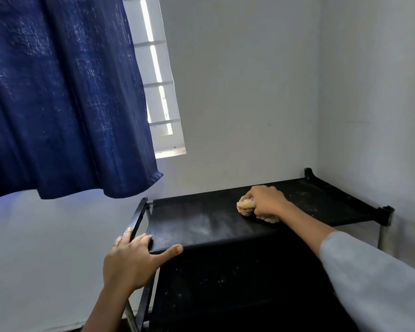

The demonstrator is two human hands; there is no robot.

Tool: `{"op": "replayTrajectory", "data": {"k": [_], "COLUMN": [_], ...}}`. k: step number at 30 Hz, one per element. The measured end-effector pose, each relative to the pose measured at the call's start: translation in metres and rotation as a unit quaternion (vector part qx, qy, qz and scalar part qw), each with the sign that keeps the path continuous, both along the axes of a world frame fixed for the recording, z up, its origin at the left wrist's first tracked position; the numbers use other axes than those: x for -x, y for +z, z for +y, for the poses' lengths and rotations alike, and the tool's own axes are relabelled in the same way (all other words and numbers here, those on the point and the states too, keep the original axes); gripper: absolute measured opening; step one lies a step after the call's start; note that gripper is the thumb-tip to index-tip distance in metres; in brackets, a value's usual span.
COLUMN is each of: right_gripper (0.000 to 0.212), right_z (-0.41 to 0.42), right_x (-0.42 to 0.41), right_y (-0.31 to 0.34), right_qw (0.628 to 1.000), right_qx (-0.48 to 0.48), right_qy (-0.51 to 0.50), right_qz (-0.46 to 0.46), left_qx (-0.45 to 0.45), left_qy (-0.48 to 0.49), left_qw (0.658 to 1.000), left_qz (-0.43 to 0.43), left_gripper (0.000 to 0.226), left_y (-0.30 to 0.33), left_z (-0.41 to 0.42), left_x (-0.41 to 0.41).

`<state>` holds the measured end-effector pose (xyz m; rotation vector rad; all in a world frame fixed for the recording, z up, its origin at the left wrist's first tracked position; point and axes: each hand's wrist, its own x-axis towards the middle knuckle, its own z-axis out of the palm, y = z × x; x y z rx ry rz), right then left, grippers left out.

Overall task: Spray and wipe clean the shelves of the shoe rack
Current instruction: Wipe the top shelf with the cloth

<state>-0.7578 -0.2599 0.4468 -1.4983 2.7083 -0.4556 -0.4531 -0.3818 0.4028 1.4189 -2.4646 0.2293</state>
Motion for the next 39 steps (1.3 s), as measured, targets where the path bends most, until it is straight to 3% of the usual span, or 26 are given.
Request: {"op": "replayTrajectory", "data": {"k": [10, 12, 16, 19, 24, 26, 28, 30, 34, 39], "right_gripper": [0.050, 0.049, 0.043, 0.034, 0.057, 0.059, 0.083, 0.099, 0.077, 0.048], "right_z": [-0.039, -0.040, -0.018, 0.000, 0.024, 0.019, 0.010, 0.001, -0.012, -0.036], "right_x": [-0.117, -0.121, -0.085, -0.039, 0.016, 0.015, -0.003, -0.022, -0.037, -0.040], "right_y": [0.006, 0.009, 0.028, 0.033, 0.022, 0.022, 0.025, 0.023, 0.002, 0.007], "right_qw": [0.978, 0.973, 0.951, 0.964, 0.995, 0.990, 0.979, 0.981, 0.990, 0.996], "right_qx": [0.021, 0.004, -0.048, -0.055, 0.001, 0.012, -0.019, -0.074, -0.024, -0.017], "right_qy": [0.195, 0.219, 0.252, 0.173, -0.030, -0.055, -0.061, -0.045, -0.123, -0.091], "right_qz": [-0.071, -0.072, -0.175, -0.194, -0.091, -0.129, -0.193, -0.172, -0.072, -0.018], "left_qx": [-0.018, -0.019, -0.032, -0.044, -0.107, -0.129, -0.108, -0.098, -0.139, -0.138], "left_qy": [0.013, 0.013, 0.012, 0.012, -0.018, -0.033, -0.062, -0.090, -0.096, -0.083], "left_qw": [1.000, 1.000, 0.999, 0.999, 0.993, 0.989, 0.992, 0.991, 0.985, 0.987], "left_qz": [-0.013, -0.012, -0.012, -0.016, -0.053, -0.061, -0.037, -0.016, -0.036, -0.026], "left_gripper": [0.113, 0.112, 0.112, 0.107, 0.114, 0.113, 0.107, 0.110, 0.137, 0.148], "left_y": [0.003, 0.004, 0.007, 0.008, 0.014, 0.020, 0.025, 0.030, 0.021, 0.009], "left_z": [0.003, 0.004, 0.006, 0.009, 0.003, 0.003, 0.007, 0.011, 0.011, 0.004], "left_x": [0.001, 0.000, -0.001, -0.001, 0.002, 0.008, 0.020, 0.036, 0.057, 0.060]}}
